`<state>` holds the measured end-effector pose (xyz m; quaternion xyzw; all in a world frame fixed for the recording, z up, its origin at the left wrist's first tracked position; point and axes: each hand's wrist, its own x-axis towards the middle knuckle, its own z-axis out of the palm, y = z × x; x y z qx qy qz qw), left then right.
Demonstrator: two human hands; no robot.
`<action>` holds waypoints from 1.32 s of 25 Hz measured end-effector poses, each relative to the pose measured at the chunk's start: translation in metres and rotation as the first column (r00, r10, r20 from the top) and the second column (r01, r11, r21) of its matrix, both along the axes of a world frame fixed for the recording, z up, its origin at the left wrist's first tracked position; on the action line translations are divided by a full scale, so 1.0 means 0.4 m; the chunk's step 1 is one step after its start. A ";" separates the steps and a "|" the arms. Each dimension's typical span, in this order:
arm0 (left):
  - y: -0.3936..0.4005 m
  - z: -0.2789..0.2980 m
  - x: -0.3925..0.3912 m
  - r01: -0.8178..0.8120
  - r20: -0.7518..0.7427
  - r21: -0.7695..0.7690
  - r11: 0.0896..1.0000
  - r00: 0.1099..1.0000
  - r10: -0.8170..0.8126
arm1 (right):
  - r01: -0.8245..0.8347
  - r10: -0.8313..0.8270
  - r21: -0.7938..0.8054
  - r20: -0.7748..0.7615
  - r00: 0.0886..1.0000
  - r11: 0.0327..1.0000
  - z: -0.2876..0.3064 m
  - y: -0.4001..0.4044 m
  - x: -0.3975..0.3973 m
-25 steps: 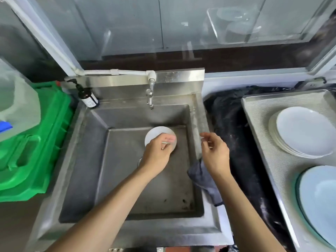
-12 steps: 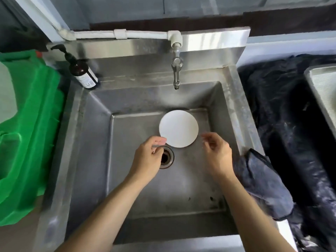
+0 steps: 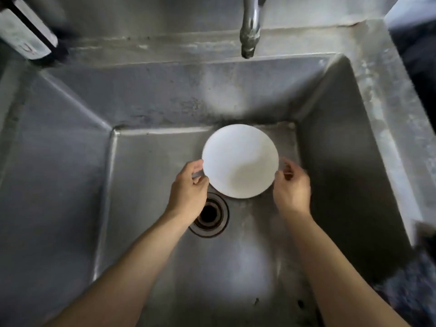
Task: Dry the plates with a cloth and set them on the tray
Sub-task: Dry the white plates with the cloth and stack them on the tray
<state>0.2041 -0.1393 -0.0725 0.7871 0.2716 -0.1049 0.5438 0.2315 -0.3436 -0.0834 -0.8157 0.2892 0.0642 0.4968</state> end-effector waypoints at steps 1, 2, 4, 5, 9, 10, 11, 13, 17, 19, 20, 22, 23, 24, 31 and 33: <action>-0.003 -0.028 0.011 0.007 -0.026 -0.002 1.000 1.000 -0.007 | 0.024 -0.025 -0.007 -0.016 1.000 1.000 -0.026 0.001 0.012; -0.006 -0.050 0.023 0.005 -0.052 -0.016 1.000 0.999 -0.006 | 0.041 -0.041 -0.013 -0.030 0.999 0.999 -0.048 0.001 0.023; -0.008 -0.086 0.047 0.007 -0.087 -0.045 0.999 0.996 -0.011 | 0.051 -0.052 -0.024 -0.023 0.998 0.998 -0.083 0.002 0.042; -0.007 -0.097 0.057 0.010 -0.096 -0.056 0.998 0.995 -0.016 | 0.058 -0.058 -0.033 -0.014 0.998 0.998 -0.094 0.003 0.051; 0.000 -0.111 0.077 -0.067 -0.116 -0.130 0.989 0.992 0.052 | 0.100 -0.100 -0.057 -0.011 0.995 0.993 -0.113 0.000 0.071; 0.000 -0.108 0.076 -0.073 -0.121 -0.160 0.984 0.991 0.054 | 0.112 -0.112 -0.057 -0.005 0.994 0.992 -0.114 0.002 0.070; -0.003 -0.103 0.073 -0.075 -0.124 -0.187 0.980 0.991 0.052 | 0.124 -0.124 -0.050 0.006 0.992 0.991 -0.113 0.006 0.070; -0.011 -0.091 0.068 -0.097 -0.126 -0.225 0.970 0.990 0.070 | 0.141 -0.141 -0.023 0.028 0.990 0.990 -0.103 0.014 0.069; -0.001 -0.068 0.050 -0.170 -0.114 -0.254 0.952 0.983 0.145 | 0.102 -0.104 0.042 0.061 0.993 0.994 -0.072 0.022 0.053; 0.015 -0.046 0.019 -0.205 -0.122 -0.246 0.947 0.976 0.180 | 0.072 -0.074 0.041 0.037 0.997 0.997 -0.050 0.030 0.025; 0.023 -0.028 -0.005 -0.225 -0.127 -0.241 0.944 0.972 0.199 | 0.063 -0.064 0.038 0.025 0.998 0.997 -0.034 0.038 0.006; 0.038 0.006 -0.053 -0.257 -0.143 -0.218 0.942 0.963 0.229 | 0.052 -0.052 0.021 0.009 0.999 0.998 0.001 0.054 -0.034; 0.044 0.025 -0.081 -0.273 -0.154 -0.207 0.940 0.957 0.244 | 0.040 -0.040 0.011 -0.003 0.999 0.999 0.019 0.063 -0.054; 0.050 0.043 -0.110 -0.288 -0.168 -0.197 0.937 0.952 0.258 | 0.019 -0.019 0.003 -0.021 1.000 1.000 0.036 0.070 -0.075; 0.078 0.141 -0.305 -0.476 -0.318 -0.158 0.865 0.854 0.412 | -0.222 0.196 -0.140 -0.180 0.964 0.965 0.172 0.107 -0.193; 0.086 0.154 -0.335 -0.526 -0.361 -0.164 0.834 0.819 0.446 | -0.275 0.219 -0.160 -0.298 0.929 0.948 0.197 0.117 -0.202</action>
